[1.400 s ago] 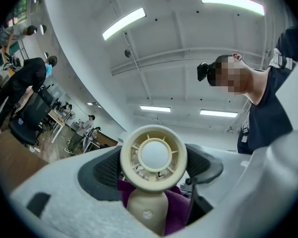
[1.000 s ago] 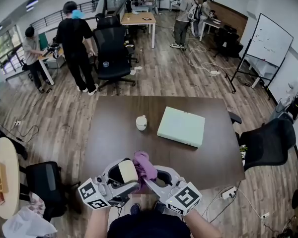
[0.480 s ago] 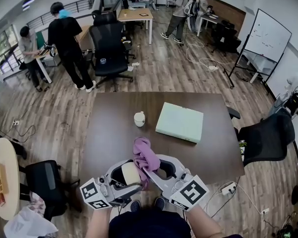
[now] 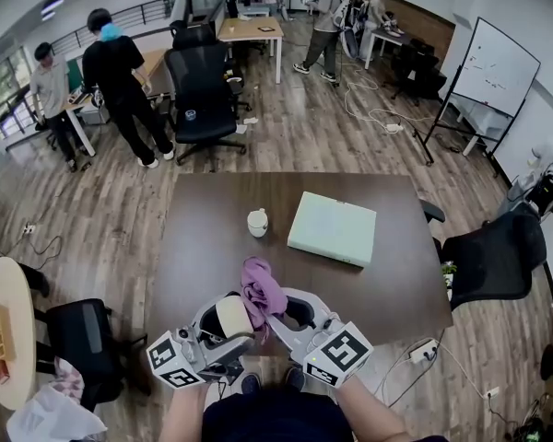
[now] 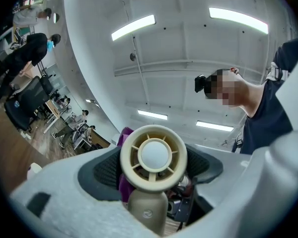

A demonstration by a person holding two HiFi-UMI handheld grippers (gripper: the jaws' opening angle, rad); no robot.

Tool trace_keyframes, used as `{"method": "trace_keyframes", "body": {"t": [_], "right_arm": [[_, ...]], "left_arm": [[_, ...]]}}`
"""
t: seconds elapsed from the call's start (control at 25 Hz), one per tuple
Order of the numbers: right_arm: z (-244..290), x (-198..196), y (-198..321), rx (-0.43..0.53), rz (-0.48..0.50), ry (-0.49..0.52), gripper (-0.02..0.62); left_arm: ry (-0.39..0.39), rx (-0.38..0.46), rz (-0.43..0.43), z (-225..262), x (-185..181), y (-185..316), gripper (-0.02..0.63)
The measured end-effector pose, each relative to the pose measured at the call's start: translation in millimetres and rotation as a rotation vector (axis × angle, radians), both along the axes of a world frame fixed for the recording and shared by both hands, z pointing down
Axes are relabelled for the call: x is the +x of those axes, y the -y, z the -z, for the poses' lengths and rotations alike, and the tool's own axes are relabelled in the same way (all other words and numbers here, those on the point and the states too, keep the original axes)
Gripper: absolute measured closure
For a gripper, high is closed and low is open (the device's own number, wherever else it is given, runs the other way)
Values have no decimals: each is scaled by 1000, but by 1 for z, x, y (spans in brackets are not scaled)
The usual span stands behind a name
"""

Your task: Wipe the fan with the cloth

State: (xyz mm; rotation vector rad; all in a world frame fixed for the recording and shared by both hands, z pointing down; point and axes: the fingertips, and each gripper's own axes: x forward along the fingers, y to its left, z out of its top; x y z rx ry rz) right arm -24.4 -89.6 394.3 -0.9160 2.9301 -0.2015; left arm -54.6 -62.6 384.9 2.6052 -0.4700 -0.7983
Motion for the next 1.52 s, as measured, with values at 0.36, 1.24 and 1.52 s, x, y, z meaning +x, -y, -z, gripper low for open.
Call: {"method": "trace_keyframes", "body": {"t": [0.36,1.24,1.52], "right_arm": [[-14,-4,-12,-56,10,32,486],[-47,-14,-33,-130,73,14,486],[-60,-11,-31,-179,58,16,486]], "left_arm": [[-71,-17,48,8,-12,9,232],[-132,5,87,32,-31,25,232],[-138,13,52,34,-26,18,232]]}}
